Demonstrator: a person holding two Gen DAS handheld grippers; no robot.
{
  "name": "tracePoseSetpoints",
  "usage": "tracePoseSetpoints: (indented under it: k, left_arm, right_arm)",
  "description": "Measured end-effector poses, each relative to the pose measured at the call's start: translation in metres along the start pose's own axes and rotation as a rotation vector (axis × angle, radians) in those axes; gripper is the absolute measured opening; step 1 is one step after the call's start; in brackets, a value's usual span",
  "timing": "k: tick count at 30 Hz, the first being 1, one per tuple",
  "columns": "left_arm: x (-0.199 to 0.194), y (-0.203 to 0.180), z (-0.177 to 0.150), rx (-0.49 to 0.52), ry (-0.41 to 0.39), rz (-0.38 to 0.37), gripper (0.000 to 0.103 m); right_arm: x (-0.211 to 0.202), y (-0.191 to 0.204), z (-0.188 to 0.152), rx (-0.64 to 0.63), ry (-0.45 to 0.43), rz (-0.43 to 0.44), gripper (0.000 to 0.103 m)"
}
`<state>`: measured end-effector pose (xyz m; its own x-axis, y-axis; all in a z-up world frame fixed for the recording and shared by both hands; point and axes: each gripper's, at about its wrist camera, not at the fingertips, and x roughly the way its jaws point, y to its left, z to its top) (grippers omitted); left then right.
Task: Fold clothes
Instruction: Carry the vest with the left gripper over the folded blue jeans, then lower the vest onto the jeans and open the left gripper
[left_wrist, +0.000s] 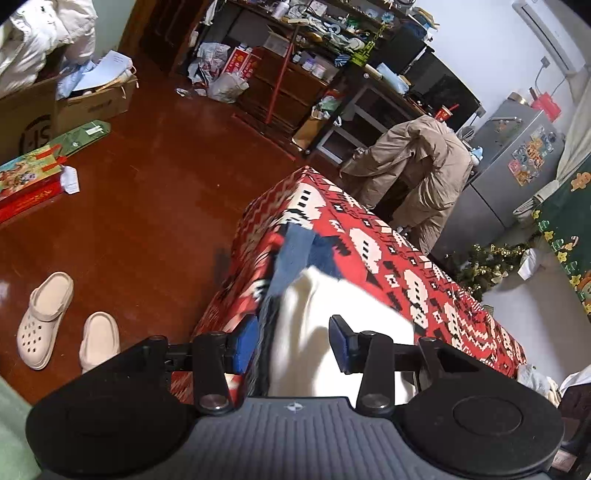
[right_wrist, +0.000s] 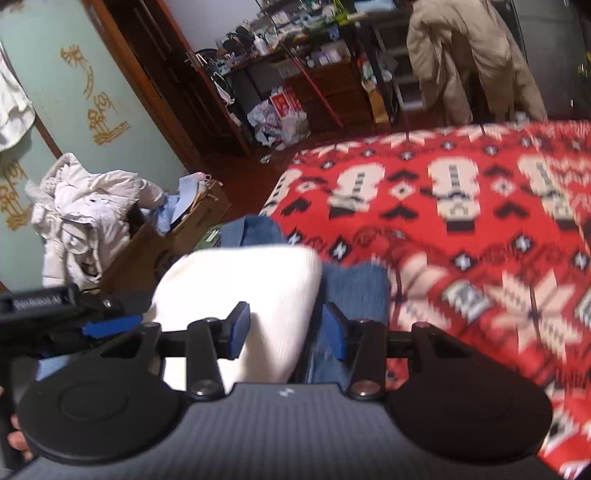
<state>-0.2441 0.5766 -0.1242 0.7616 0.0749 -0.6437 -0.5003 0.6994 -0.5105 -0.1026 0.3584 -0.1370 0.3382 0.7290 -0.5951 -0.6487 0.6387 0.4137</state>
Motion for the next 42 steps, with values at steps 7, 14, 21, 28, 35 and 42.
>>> tracePoseSetpoints:
  k: [7, 14, 21, 28, 35, 42]
  left_arm:
    - [0.029, -0.006, 0.008, 0.026, 0.025, 0.016, 0.020]
    - [0.026, -0.003, 0.006, -0.008, 0.027, -0.006, 0.021]
    - [0.016, 0.000, -0.002, -0.028, 0.028, -0.008, 0.022]
    - [-0.013, -0.001, -0.018, 0.020, 0.058, -0.010, 0.023]
    - [-0.038, -0.007, -0.046, 0.131, 0.119, 0.031, 0.024]
    - [-0.055, -0.006, -0.065, 0.155, 0.169, 0.040, 0.020]
  right_arm:
    - [0.028, 0.003, 0.008, -0.060, -0.019, 0.036, 0.035]
    - [0.038, -0.007, 0.020, -0.011, 0.015, 0.060, 0.045]
    - [-0.005, 0.013, -0.016, -0.118, 0.086, 0.082, 0.044]
    - [-0.035, 0.018, -0.042, -0.155, 0.131, 0.124, 0.044]
    - [-0.041, 0.023, -0.039, -0.183, 0.157, 0.114, 0.036]
    - [-0.067, 0.032, -0.064, -0.219, 0.222, 0.141, 0.036]
